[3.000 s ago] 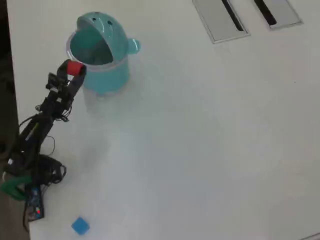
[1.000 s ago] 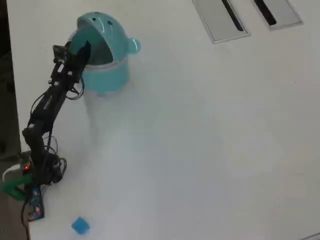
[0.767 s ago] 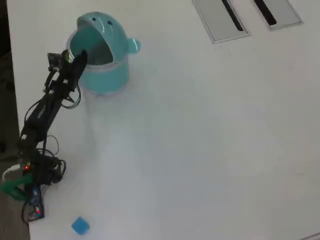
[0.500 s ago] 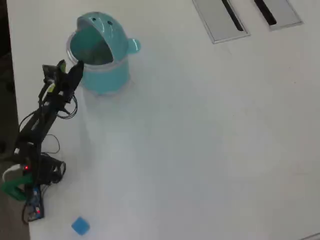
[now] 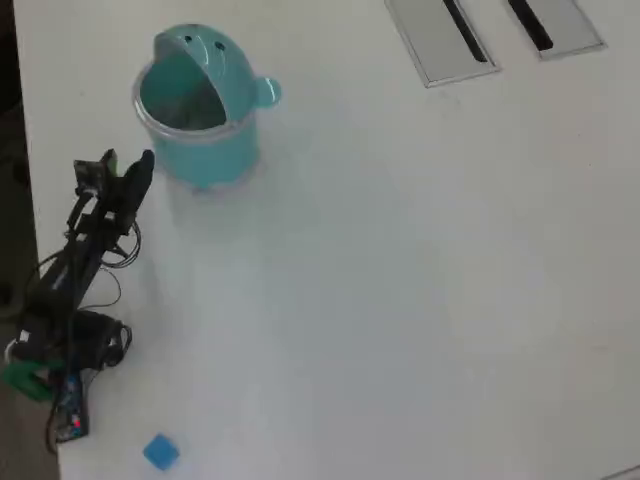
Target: Grasp RGB lego blocks and put them in the bin one by one.
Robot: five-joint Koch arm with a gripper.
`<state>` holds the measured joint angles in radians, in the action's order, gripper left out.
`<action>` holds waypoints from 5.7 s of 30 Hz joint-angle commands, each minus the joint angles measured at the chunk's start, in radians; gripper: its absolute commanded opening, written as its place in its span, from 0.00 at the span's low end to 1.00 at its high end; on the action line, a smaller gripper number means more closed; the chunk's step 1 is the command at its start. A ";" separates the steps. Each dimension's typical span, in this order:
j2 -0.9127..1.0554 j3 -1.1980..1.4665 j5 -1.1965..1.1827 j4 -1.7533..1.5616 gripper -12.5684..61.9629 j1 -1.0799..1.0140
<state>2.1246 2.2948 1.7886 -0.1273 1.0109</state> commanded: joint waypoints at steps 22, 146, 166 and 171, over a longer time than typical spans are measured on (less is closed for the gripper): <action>-0.009 0.201 -0.035 -0.032 0.62 0.316; -0.313 -0.354 -0.132 0.144 0.32 0.250; -0.569 -0.974 -0.123 0.229 0.33 0.052; -0.692 -1.111 -0.121 0.229 0.33 0.020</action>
<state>1.4251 1.3100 1.6552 0.1058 1.0416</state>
